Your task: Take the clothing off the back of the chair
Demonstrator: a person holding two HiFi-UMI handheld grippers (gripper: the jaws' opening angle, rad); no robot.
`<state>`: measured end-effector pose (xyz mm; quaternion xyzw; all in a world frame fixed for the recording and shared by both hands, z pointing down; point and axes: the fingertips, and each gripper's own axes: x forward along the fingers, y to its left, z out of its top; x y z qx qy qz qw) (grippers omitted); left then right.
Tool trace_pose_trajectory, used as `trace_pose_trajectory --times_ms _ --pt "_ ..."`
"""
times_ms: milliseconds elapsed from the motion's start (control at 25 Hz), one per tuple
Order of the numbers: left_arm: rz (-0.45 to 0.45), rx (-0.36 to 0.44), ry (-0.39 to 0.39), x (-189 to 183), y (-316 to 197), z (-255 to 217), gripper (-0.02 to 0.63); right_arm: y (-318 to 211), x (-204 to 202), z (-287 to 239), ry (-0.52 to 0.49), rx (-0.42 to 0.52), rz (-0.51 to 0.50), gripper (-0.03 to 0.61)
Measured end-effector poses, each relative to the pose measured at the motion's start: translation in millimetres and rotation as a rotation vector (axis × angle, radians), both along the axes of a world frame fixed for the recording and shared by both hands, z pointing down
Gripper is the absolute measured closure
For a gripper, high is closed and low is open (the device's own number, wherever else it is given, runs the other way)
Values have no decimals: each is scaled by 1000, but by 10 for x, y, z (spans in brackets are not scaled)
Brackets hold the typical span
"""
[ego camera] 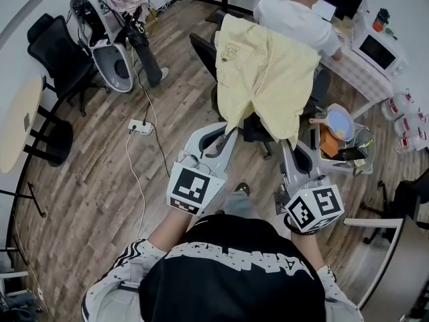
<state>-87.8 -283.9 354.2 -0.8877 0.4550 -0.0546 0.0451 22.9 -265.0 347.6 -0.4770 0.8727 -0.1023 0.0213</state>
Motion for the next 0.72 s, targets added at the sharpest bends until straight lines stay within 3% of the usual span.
trace_pose_trajectory --times_ms 720 --pt "44 -26 20 99 214 89 592 223 76 16 -9 -22 27 561"
